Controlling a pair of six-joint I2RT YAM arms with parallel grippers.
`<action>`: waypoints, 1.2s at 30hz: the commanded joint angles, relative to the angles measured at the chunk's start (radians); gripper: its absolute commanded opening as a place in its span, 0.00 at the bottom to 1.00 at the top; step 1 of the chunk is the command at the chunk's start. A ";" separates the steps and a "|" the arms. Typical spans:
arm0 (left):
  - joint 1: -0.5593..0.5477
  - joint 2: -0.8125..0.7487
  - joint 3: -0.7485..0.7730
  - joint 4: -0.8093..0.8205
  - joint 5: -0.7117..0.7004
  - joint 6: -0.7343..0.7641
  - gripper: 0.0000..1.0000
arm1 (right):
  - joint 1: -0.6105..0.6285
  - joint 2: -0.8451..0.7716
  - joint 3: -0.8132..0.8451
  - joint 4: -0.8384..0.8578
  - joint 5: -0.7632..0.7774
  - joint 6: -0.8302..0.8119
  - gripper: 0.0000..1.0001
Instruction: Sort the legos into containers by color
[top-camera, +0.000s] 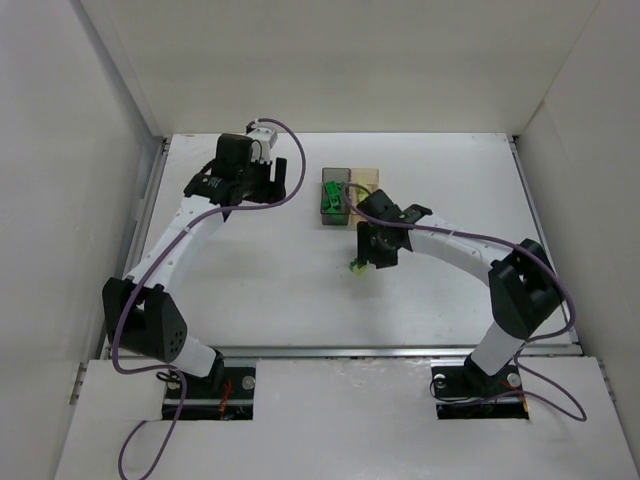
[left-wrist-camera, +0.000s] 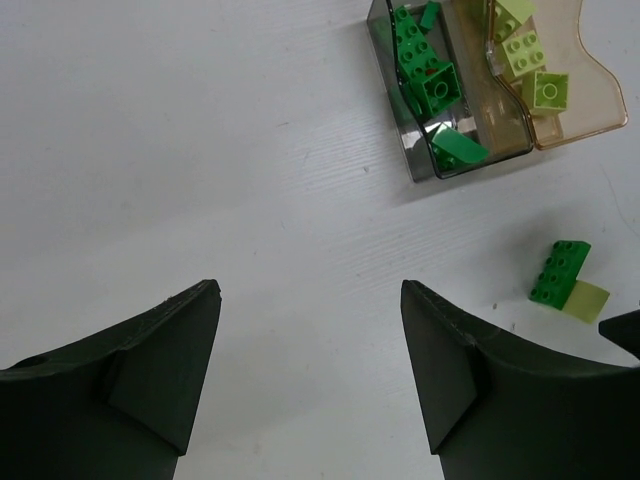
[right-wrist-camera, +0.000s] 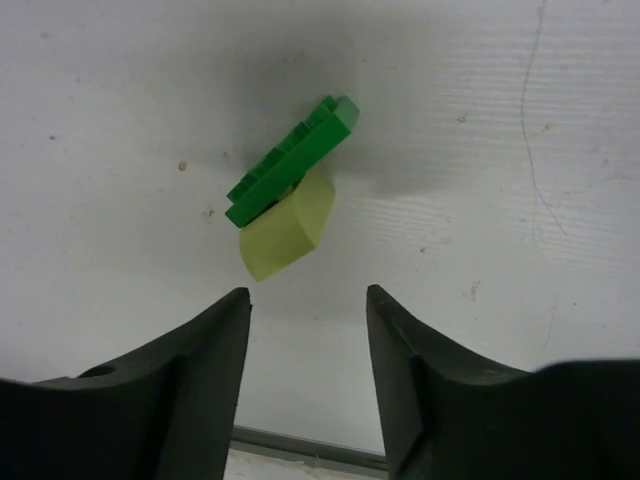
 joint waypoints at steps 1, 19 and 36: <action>0.002 -0.035 -0.029 0.027 0.028 -0.017 0.70 | -0.037 -0.002 -0.004 0.070 -0.073 0.023 0.53; 0.002 -0.068 -0.104 0.055 0.041 -0.017 0.70 | -0.186 -0.030 -0.134 0.287 -0.403 0.184 0.49; 0.002 -0.018 -0.133 0.082 0.104 -0.027 0.68 | -0.132 -0.188 -0.283 0.333 -0.285 0.567 0.55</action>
